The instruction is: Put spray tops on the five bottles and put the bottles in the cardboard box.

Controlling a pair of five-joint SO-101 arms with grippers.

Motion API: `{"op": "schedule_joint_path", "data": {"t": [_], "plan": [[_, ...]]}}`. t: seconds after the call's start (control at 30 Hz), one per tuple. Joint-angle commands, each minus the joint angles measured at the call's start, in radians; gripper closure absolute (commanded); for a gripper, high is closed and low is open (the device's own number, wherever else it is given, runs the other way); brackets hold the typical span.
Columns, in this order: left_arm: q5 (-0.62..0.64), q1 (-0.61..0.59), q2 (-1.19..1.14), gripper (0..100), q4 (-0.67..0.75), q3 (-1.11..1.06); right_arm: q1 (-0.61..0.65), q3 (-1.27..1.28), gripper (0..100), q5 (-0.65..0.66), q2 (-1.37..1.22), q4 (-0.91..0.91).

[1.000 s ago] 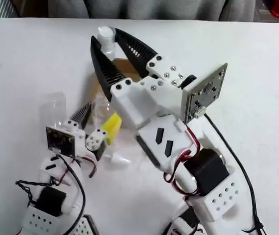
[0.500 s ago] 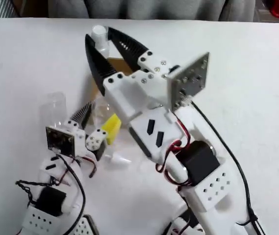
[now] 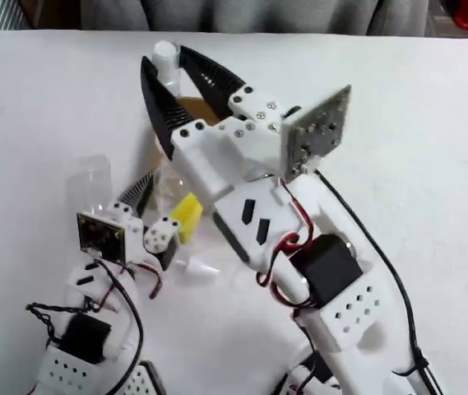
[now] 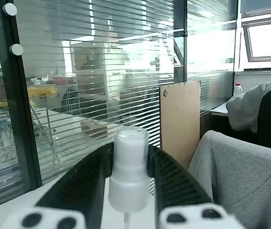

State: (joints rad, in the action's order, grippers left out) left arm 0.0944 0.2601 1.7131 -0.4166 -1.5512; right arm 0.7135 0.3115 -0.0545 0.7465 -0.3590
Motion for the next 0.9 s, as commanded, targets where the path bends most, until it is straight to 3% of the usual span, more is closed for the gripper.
{"op": "schedule_joint_path", "data": {"t": [0.0,0.37,0.63,0.87], "plan": [[0.011,-0.004,0.027,98,0.031,0.035,0.007,0.002,98.4,0.041,0.001,0.025],[0.011,-0.012,0.027,98,0.032,0.035,0.008,0.018,98.4,0.077,-0.081,0.013],[0.011,-0.012,0.027,98,0.035,0.035,0.039,-0.241,98.4,0.109,-0.202,-0.44],[0.011,-0.012,0.027,98,0.035,0.035,0.039,-0.325,98.4,0.109,-0.311,-0.538]]}}
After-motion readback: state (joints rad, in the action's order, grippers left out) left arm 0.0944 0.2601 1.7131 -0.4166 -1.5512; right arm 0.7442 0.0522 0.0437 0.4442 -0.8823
